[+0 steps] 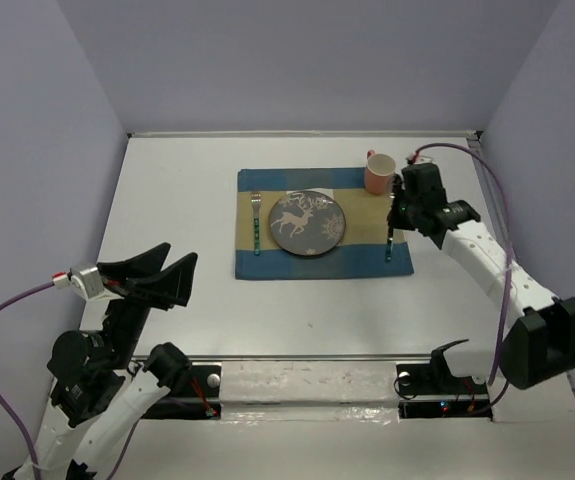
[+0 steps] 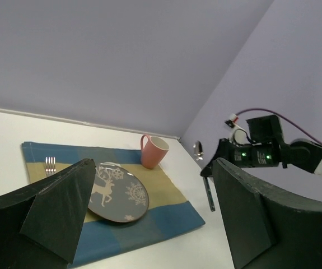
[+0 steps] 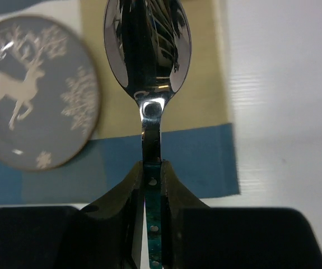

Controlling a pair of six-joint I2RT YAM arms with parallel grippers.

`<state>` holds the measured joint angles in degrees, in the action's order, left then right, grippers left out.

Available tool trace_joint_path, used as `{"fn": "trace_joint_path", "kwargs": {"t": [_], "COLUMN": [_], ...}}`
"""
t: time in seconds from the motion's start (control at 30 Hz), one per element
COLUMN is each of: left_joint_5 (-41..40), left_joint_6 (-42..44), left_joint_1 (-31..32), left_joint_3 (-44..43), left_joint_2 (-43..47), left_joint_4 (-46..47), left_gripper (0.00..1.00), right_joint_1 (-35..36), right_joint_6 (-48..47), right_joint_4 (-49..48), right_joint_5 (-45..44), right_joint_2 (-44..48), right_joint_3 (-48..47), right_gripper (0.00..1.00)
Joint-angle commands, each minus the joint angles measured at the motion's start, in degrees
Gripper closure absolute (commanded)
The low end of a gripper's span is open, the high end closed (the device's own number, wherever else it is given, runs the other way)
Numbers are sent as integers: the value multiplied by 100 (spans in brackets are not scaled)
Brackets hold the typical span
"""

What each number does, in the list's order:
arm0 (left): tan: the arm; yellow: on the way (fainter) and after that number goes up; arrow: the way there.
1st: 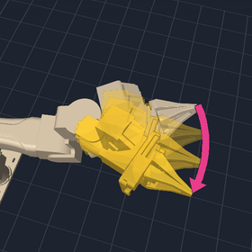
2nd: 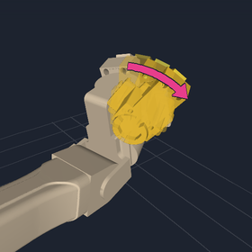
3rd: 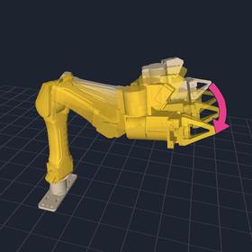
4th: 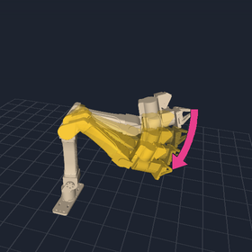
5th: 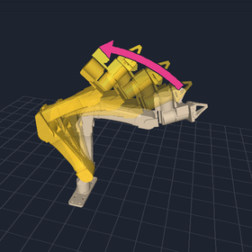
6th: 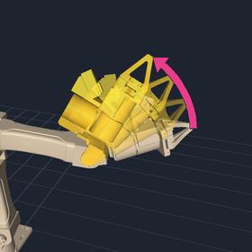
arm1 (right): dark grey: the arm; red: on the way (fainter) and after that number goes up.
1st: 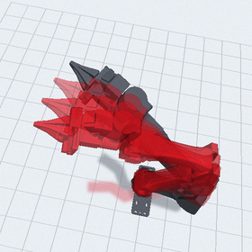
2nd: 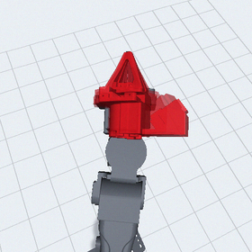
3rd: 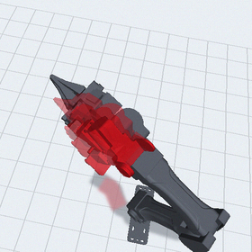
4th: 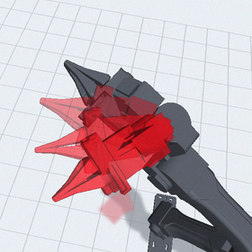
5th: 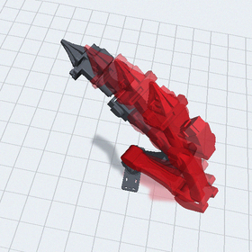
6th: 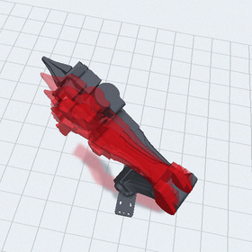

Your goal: Set the dinner table for one person

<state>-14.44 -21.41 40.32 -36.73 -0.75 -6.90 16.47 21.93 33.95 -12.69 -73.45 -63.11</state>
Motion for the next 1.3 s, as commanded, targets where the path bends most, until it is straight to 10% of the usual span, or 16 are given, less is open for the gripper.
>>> {"fn": "trace_joint_path", "kwargs": {"t": [0.0,1.27], "left_joint_5": [230,591], "left_joint_6": [111,181], "left_joint_1": [-260,-1325], "left_joint_3": [-106,-80], "left_joint_2": [-345,-1524], "left_joint_4": [250,382], "left_gripper": [5,6], "right_joint_1": [673,445], "right_joint_6": [-778,-681], "right_joint_4": [-459,-811], "right_joint_5": [687,-322], "right_joint_2": [-661,-4432], "right_joint_3": [-333,-2645], "right_gripper": [100,100]}}
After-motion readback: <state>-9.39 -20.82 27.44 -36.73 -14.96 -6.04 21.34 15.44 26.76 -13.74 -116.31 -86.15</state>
